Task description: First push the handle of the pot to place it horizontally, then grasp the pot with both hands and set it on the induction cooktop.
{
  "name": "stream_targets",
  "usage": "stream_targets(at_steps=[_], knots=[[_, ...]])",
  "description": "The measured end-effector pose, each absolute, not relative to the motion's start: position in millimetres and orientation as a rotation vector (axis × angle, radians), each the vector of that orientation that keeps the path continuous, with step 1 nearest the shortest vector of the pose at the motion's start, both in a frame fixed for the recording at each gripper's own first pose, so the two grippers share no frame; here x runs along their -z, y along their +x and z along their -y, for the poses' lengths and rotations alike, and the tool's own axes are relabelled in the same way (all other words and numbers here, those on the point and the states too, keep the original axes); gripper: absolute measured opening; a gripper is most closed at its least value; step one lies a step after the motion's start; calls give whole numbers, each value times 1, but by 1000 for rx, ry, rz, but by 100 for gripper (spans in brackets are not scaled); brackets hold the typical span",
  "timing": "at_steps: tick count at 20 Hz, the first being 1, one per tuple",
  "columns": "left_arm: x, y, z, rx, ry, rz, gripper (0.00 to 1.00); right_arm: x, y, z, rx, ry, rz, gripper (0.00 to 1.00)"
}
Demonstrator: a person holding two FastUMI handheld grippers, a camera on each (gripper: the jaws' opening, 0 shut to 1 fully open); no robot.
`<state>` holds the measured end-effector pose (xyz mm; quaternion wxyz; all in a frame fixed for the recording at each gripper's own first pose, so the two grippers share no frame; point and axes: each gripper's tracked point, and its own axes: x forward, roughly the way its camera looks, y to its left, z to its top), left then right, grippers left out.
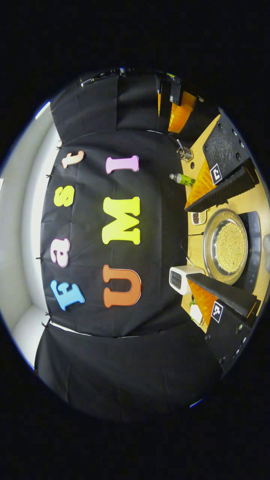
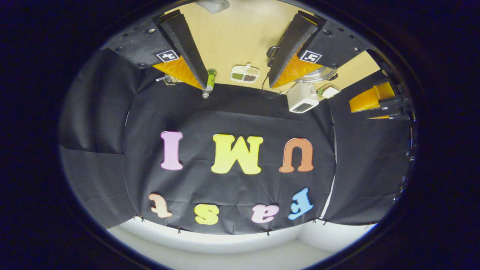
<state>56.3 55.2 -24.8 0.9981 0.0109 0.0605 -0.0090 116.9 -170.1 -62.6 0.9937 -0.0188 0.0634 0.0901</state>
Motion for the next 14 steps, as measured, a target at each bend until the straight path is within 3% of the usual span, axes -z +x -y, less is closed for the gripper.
stream_targets(at_steps=[14], knots=[[-35, -9, 80, 11, 47, -34, 96, 26, 47, 340, -114, 133, -68, 98]])
